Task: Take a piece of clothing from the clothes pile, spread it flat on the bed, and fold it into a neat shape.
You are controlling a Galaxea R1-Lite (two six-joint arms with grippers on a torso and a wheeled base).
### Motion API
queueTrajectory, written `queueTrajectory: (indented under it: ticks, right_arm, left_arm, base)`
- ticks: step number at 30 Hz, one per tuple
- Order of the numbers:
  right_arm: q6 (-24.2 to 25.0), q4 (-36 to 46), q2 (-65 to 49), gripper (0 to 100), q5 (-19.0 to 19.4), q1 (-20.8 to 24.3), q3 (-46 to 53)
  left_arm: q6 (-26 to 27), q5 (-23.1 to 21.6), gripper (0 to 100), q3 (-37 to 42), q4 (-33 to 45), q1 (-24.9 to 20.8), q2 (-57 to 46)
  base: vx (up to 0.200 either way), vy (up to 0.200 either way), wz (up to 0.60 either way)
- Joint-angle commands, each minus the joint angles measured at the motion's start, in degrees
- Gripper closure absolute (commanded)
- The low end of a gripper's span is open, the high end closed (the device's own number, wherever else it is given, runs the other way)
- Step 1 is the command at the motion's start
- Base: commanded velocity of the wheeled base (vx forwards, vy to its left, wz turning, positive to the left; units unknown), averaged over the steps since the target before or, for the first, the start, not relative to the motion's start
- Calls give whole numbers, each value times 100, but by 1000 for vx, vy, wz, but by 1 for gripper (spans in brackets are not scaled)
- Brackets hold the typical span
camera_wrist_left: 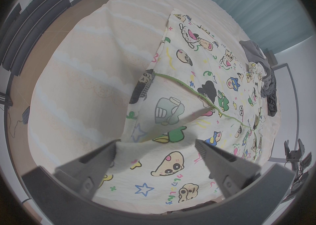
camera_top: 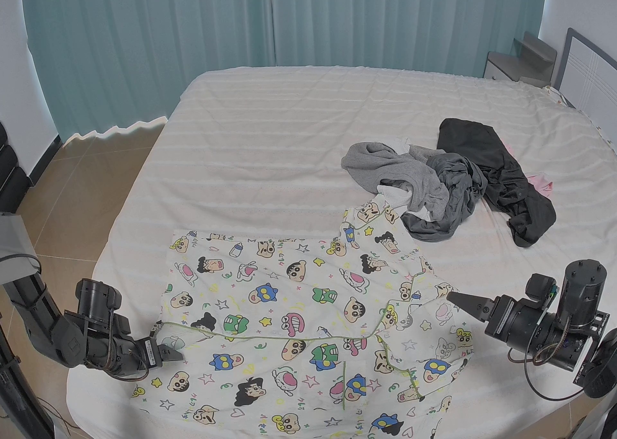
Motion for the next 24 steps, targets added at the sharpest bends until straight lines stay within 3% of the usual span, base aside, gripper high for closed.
queueTrajectory:
  ticks: [1,14,24]
  right_arm:
    - [-4,-2,25,0,2,2,4]
    - [-4,-2,16,0,2,19,40]
    - [-4,-2,-28,0,2,28,48]
  left_arm:
    - [-23,-4,100,23,8,-52,-47]
    - [-278,5,100,260,8,-254,-741]
    - [-296,14,100,770,0,-1194,-1110]
  base:
    - [0,0,0]
    - [0,0,0]
    - [0,0,0]
